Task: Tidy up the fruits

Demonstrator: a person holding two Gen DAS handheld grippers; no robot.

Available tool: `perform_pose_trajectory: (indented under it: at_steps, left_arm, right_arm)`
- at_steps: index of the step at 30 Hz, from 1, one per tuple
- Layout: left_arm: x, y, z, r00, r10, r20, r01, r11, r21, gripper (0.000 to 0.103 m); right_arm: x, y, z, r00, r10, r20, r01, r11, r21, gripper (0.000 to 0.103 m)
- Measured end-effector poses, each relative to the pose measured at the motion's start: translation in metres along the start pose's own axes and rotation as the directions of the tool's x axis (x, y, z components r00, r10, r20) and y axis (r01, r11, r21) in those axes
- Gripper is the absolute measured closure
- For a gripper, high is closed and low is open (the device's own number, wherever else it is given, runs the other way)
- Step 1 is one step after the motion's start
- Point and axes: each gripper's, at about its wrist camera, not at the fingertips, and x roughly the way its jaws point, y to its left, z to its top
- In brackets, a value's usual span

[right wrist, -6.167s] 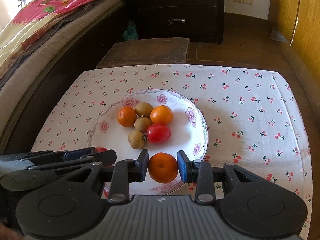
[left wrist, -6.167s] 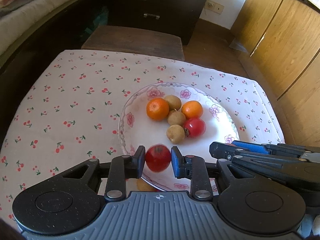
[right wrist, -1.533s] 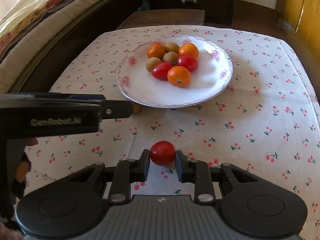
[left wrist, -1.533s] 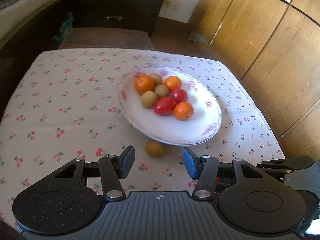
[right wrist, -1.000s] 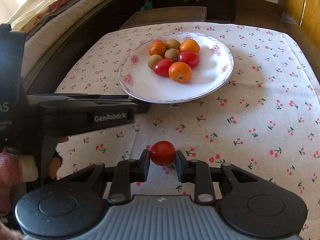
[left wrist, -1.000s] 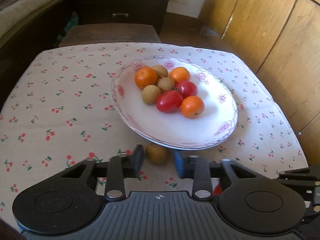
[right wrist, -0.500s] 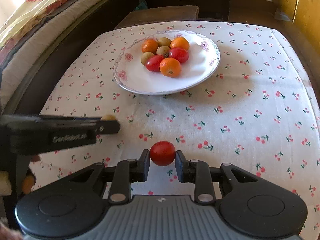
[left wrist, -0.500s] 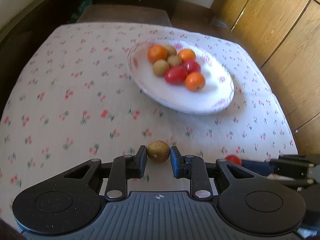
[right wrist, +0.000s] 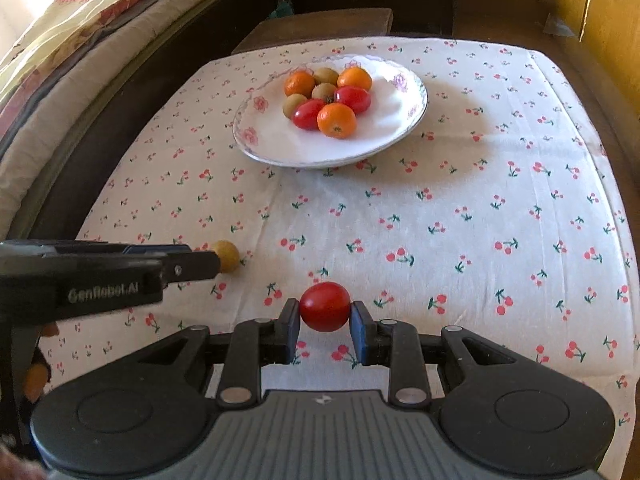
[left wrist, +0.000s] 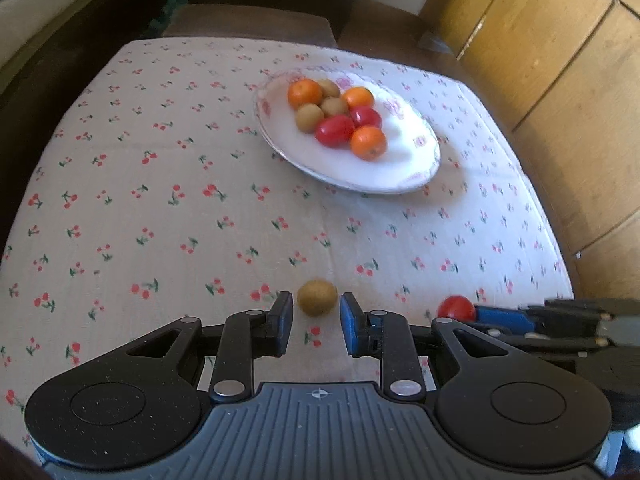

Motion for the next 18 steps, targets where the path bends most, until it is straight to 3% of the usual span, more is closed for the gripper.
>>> perform_pose_trajectory:
  at_steps: [7,18]
  left_arm:
    - [0.005,0.002,0.002,1.0,0.016,0.01,-0.016,0.999,-0.042,0.067]
    - [0.029,-0.005,0.031,0.999,0.008,0.036,-0.004,0.994,-0.108,0.052]
  right_arm:
    - [0.009,-0.006,0.003,1.0,-0.029,-0.011,0.029,0.999,0.02,0.074]
    - [0.02,-0.007,0.007,1.0,-0.018,-0.018,0.019,0.999,0.035,0.074]
